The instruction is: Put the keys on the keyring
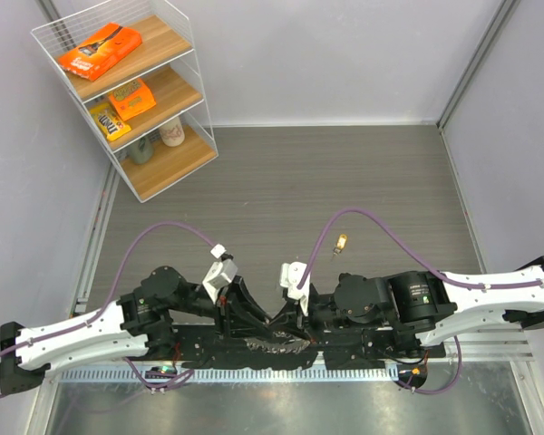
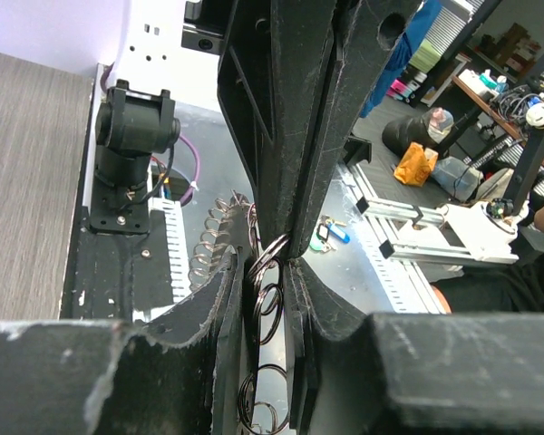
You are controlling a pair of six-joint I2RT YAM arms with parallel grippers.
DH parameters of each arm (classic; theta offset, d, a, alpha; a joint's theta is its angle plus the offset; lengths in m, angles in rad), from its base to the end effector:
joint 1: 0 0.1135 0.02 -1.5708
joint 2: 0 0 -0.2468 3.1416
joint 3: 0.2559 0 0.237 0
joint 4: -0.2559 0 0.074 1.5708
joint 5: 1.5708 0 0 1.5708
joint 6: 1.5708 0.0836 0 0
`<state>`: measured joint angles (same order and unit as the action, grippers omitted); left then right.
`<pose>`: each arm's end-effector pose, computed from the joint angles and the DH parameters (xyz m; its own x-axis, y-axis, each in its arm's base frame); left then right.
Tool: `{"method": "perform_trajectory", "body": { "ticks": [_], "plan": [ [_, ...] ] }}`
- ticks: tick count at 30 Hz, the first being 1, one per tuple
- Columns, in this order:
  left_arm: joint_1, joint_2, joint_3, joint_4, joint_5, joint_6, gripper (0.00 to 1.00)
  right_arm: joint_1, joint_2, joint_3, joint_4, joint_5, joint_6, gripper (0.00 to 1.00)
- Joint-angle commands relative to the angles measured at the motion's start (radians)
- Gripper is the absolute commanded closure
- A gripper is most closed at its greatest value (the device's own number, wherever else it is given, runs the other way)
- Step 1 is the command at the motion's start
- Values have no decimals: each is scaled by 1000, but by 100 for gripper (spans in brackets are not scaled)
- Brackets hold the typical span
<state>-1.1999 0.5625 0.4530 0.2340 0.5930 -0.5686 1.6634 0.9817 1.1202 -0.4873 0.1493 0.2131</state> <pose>0.0246 -0.1921 0.2975 -0.4864 0.0189 -0.8735 0.8449 -0.2445 -0.4758 -0.0106 0.2490 0.3562 -0.1801 -0.3225 -0.9293 -0.9817 0.1187 0.1491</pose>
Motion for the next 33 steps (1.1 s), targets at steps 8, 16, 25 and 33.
{"method": "perform_trajectory", "body": {
  "ticks": [8,16,25,33],
  "plan": [
    [-27,-26,-14,102,-75,12,100,6,-46,47,70,39,32,72],
    [-36,-27,-19,96,-90,19,100,6,-60,59,65,87,28,60],
    [-46,-32,-22,96,-96,24,100,4,-112,47,41,200,48,54],
    [-59,-49,-4,70,-102,35,100,-126,-236,-69,-68,392,190,52]
  ]
}}
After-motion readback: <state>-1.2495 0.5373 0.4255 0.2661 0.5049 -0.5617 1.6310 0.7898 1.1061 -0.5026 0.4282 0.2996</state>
